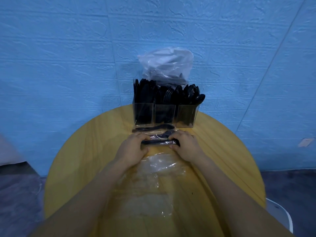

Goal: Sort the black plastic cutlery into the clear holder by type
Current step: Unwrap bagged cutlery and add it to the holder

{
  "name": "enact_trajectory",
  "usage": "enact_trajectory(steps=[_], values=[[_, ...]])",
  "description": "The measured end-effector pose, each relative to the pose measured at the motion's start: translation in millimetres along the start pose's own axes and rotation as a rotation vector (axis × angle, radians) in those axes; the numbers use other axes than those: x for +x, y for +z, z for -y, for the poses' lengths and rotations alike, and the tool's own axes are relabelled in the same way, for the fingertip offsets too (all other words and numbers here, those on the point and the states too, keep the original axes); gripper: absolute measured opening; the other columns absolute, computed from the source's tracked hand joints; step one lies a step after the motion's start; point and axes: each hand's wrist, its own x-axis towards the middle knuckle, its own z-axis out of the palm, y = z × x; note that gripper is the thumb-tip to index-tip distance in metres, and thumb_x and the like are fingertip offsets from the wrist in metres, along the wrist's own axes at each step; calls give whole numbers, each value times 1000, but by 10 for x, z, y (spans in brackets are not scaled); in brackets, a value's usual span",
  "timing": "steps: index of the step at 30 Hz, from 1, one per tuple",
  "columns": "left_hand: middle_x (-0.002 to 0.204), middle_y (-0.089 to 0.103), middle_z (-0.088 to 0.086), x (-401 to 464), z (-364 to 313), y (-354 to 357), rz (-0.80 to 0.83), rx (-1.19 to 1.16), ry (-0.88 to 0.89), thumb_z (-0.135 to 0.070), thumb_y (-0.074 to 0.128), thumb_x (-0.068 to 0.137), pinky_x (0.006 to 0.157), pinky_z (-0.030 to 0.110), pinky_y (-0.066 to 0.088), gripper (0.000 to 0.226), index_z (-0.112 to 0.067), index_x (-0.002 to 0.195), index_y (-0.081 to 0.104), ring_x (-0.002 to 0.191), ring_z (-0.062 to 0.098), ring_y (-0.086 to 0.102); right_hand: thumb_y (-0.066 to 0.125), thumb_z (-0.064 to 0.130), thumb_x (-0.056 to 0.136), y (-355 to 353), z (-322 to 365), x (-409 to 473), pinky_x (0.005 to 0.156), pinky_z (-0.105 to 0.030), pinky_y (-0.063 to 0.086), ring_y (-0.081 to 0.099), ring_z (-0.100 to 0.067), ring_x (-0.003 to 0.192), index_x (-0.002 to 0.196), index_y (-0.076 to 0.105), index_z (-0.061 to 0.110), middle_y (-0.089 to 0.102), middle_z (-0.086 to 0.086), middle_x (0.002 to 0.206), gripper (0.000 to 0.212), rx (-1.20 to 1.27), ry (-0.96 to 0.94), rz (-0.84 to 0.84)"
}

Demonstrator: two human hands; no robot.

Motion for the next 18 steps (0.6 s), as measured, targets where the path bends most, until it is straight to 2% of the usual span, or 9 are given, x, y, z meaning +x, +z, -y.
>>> enact_trajectory(steps=[3,5,6,9,10,12,14,18], values=[[118,56,-4,13,17,-14,-28,-27,3,-21,67,85,91,28,44,31,-22,116,62,107,13,53,52,23,95,-29,2,16,98,-37,34,50,-22,115,115,64,21,61,2,119,23,31,-35,-76],[108,57,-8,25,-9,-73,-115,-73,15,-21,65,87,84,24,44,25,-21,112,64,99,9,54,55,20,93,-93,-11,41,95,-40,40,56,-21,105,109,68,20,65,1,109,20,92,-72,-156],[102,58,-10,32,-32,-115,-165,-135,25,-21,64,87,82,21,43,21,-21,109,65,95,6,55,58,18,92,-143,-16,42,93,-36,42,58,-18,101,108,70,18,66,2,105,20,149,-76,-193],[88,62,-15,47,-118,-263,-248,-418,68,-14,66,86,75,7,43,12,-22,94,68,81,-5,58,65,15,88,-335,17,-16,74,-9,41,56,2,82,102,72,16,65,9,92,16,423,-56,-259],[86,64,-14,53,-138,-301,-266,-502,75,-13,67,85,73,7,44,13,-25,90,67,77,-5,59,67,16,86,-375,29,-41,70,-7,41,57,4,78,97,72,19,66,10,89,12,500,-52,-286],[81,67,-3,76,-154,-333,-294,-683,42,-12,67,84,73,16,51,16,-27,86,66,73,3,62,70,19,83,-399,55,-77,68,-11,47,61,0,75,85,70,22,69,10,81,4,668,-17,-348],[81,67,6,83,-168,-303,-304,-845,-7,-9,65,85,74,23,54,16,-25,87,66,71,8,64,71,21,83,-373,92,-100,66,-17,50,63,-4,71,79,70,22,69,8,74,4,808,34,-411],[80,66,4,59,-176,-167,-299,-945,-61,-4,62,87,69,19,53,15,-19,89,64,69,5,63,69,25,84,-261,128,-117,68,-23,50,61,-6,71,82,71,16,68,6,74,10,919,115,-453]])
